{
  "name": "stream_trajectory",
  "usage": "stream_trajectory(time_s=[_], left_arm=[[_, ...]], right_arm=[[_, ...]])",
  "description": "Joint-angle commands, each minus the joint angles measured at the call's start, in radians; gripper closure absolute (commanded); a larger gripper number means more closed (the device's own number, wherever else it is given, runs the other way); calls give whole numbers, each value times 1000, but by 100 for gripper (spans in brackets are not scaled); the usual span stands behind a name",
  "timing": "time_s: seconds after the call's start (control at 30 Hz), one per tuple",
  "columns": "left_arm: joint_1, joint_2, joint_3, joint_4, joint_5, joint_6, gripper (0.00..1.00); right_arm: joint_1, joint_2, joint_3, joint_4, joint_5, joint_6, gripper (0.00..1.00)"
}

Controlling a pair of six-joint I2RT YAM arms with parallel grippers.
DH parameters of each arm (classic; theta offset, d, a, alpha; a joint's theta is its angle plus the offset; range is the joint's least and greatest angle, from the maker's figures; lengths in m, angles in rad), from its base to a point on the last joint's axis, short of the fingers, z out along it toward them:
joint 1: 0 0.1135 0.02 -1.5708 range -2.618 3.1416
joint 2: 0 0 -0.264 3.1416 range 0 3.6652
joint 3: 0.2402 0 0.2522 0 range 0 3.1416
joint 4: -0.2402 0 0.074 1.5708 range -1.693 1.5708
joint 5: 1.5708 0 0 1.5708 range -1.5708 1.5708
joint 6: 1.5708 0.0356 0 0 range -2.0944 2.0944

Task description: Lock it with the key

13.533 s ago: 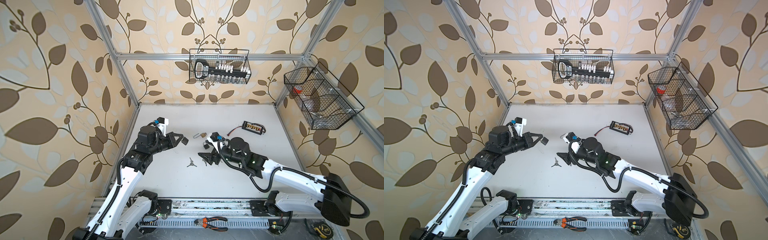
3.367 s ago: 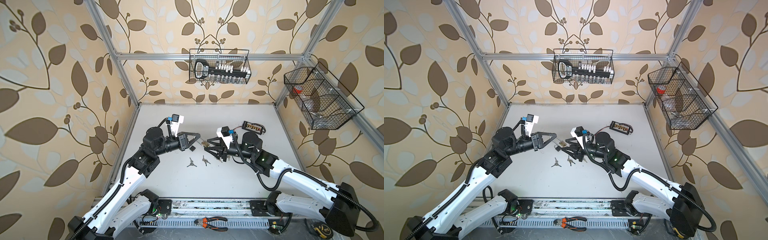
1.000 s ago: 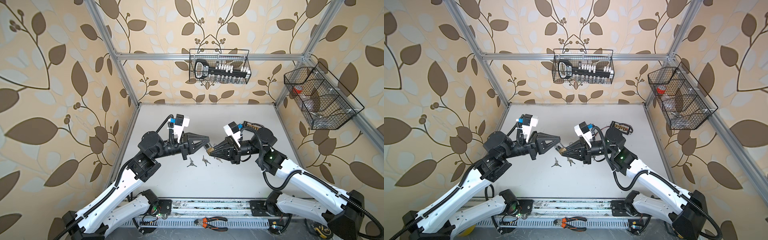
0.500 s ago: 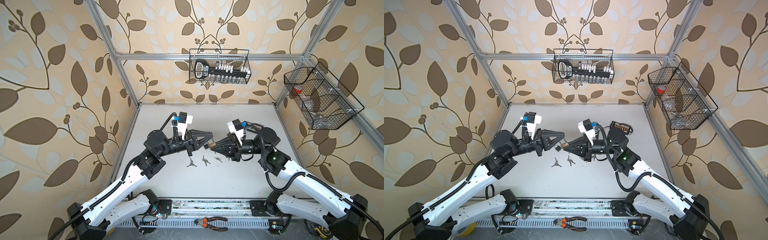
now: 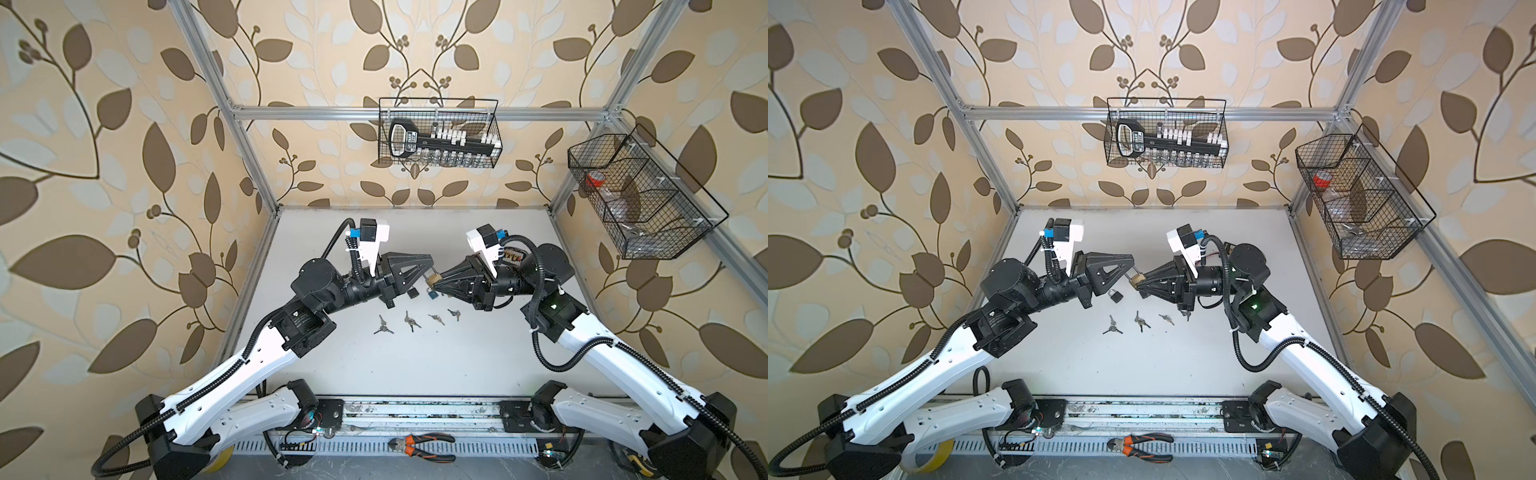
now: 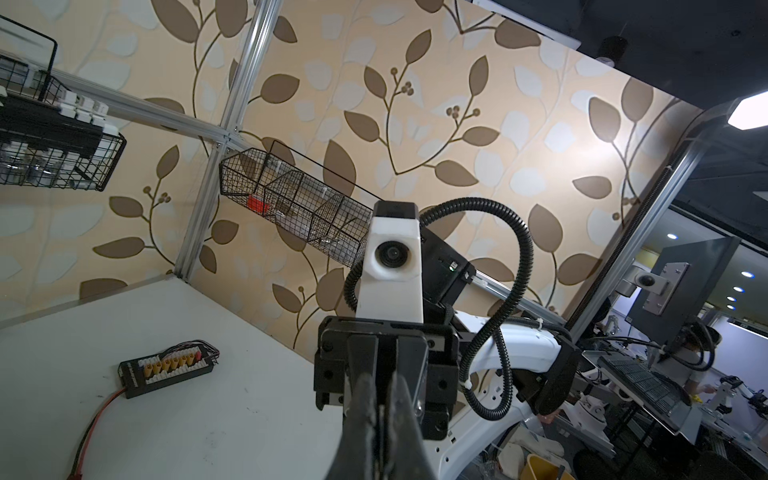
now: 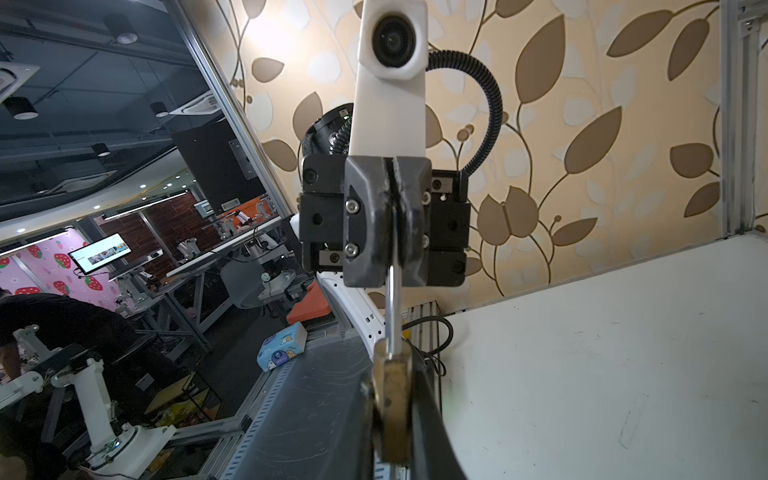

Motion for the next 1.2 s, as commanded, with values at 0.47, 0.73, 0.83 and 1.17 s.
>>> stream_trajectory(time_s=[0.47, 0.73, 0.83, 1.17], left_arm=[[7, -29, 116, -379, -123, 20, 100], [8, -51, 115, -441, -245, 33, 100], [8, -53, 116, -439, -248, 33, 100], [7, -64, 111, -451, -275, 37, 100]], right_arm=[[39, -72, -138, -315, 313, -488, 21], [220, -87, -164, -266, 607, -489, 21], [268, -58, -154, -244, 645, -480, 21], [325, -22, -128, -223, 723, -476, 46]])
